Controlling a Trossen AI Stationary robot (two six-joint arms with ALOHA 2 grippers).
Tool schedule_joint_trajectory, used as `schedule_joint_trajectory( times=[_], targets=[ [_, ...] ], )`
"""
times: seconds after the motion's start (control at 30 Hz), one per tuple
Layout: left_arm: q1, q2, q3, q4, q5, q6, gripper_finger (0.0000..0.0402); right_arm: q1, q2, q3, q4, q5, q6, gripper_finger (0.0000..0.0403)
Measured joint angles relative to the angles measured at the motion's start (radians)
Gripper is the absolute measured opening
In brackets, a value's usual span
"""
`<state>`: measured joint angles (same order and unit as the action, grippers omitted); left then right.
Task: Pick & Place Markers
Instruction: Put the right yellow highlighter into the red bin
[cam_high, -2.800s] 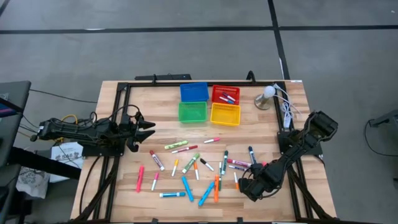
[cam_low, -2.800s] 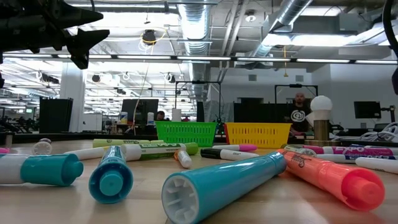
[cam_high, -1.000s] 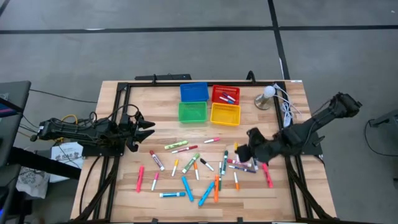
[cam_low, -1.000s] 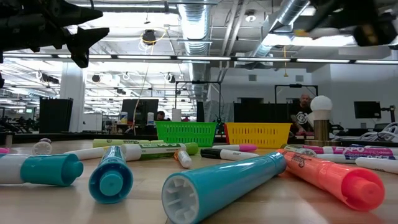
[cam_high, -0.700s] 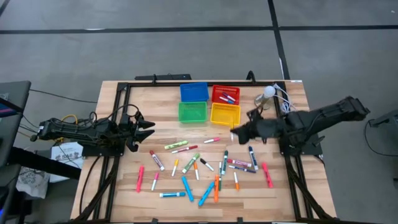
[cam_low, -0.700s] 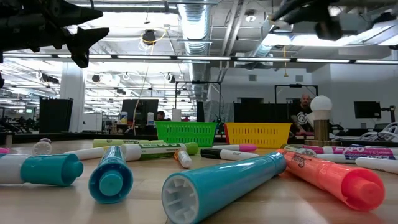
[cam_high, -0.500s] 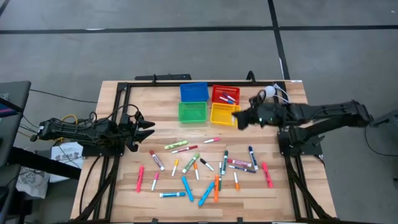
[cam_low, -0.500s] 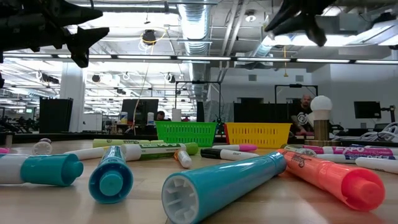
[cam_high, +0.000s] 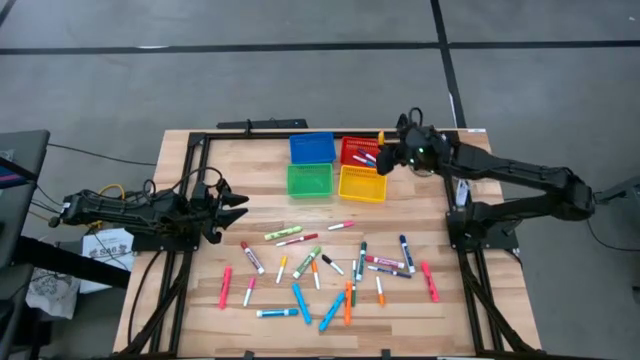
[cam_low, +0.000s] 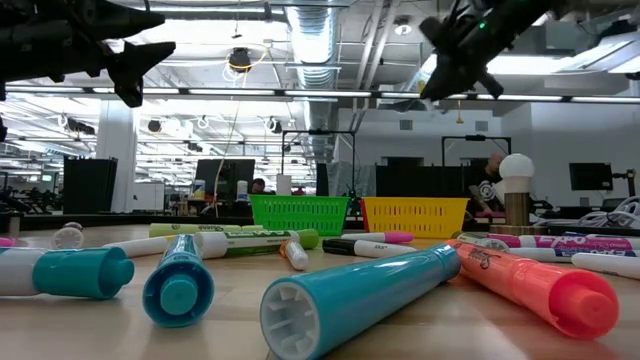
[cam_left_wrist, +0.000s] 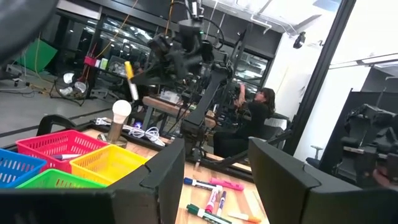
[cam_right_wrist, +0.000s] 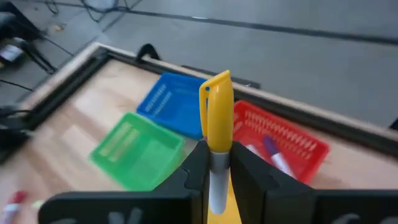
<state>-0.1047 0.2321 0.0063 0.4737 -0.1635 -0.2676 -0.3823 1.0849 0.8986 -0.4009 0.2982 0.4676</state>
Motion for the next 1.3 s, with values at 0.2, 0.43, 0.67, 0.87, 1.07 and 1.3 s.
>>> schedule_joint_trajectory(
  times=[0.2, 0.43, 0.67, 0.87, 1.07, 1.3],
  targets=[
    [0.000, 0.000, 0.000, 0.005, 0.000, 0.000, 0.0177, -0.071, 0.106, 0.000, 0.096, -0.040, -0.120, 0.0045],
    [0.000, 0.000, 0.000, 0.006, 0.000, 0.000, 0.0177, -0.121, 0.238, 0.042, 0.117, -0.048, -0.239, 0.0041],
    [0.000, 0.000, 0.000, 0.007, 0.000, 0.000, 0.0177, -0.159, 0.402, 0.210, 0.037, -0.076, -0.367, 0.0044],
    [0.000, 0.000, 0.000, 0.007, -0.001, 0.000, 0.0177, -0.199, 0.556, 0.377, -0.173, -0.098, -0.496, 0.0047],
    [0.000, 0.000, 0.000, 0.007, -0.001, 0.000, 0.0177, -0.229, 0.663, 0.472, -0.345, -0.120, -0.589, 0.0049],
    [0.000, 0.000, 0.000, 0.007, -0.001, 0.001, 0.0177, -0.243, 0.742, 0.489, -0.350, -0.139, -0.634, 0.0049]
  ],
)
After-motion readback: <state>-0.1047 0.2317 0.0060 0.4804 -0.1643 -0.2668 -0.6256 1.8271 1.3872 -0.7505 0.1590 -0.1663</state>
